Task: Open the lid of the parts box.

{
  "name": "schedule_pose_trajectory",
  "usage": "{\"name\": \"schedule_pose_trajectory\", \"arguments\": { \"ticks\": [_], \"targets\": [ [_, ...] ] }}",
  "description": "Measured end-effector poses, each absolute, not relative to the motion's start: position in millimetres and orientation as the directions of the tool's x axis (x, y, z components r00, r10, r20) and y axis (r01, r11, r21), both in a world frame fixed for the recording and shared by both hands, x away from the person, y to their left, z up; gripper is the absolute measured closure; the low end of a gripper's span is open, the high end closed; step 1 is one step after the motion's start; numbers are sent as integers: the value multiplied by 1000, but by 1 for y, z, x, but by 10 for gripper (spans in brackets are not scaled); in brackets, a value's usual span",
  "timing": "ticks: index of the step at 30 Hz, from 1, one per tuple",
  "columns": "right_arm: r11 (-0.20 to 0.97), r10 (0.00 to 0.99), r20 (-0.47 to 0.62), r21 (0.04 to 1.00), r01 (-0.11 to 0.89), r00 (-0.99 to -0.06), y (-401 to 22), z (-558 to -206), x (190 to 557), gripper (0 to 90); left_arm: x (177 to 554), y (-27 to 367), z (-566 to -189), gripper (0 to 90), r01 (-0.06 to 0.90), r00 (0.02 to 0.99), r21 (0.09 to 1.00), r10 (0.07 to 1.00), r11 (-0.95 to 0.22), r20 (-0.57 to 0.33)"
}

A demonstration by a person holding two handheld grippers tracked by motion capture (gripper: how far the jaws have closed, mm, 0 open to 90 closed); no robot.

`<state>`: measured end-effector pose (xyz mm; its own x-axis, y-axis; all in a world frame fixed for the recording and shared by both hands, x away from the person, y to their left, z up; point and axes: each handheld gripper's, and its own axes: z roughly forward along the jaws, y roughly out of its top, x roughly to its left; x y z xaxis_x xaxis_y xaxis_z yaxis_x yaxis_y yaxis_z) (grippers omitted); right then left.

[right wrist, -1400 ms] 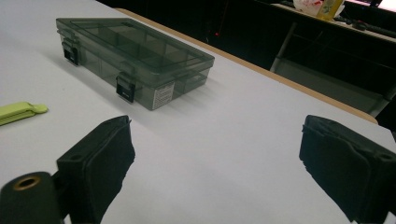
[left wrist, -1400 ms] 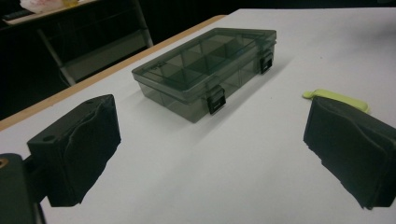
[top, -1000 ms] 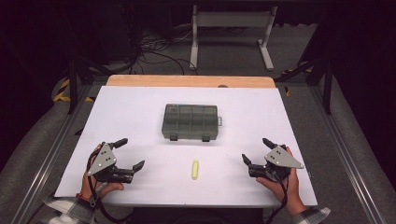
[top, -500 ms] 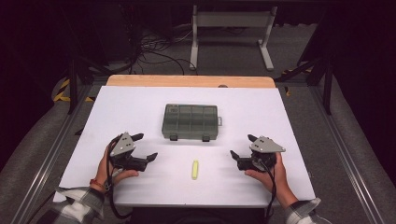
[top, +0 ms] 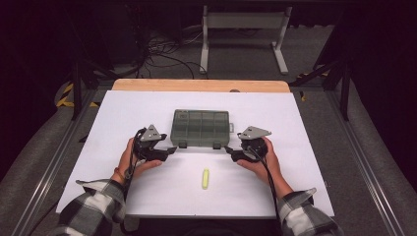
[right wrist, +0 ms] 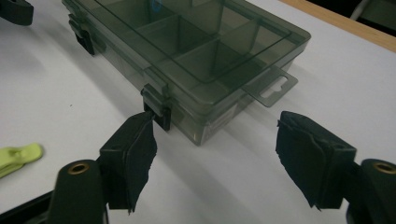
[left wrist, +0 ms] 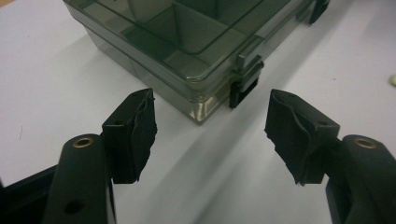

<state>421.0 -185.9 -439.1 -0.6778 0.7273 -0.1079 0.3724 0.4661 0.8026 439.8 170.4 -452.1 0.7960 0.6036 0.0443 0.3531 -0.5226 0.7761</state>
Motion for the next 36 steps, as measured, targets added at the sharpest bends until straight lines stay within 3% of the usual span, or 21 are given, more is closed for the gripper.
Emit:
{"name": "schedule_pose_trajectory", "arguments": {
  "ticks": [11,19,36],
  "targets": [
    [467,718,-66,784,409,-693,-181,-448,436,446,459,166,-458,521,394,800,761,600,-516,-8],
    [457,710,-57,796,397,-702,-179,-447,433,554,460,165,-457,534,397,804,760,594,-514,-19],
    [462,713,-88,806,371,-696,-181,-441,426,641,454,171,-451,572,385,806,764,592,-518,-5]
  ]
}}
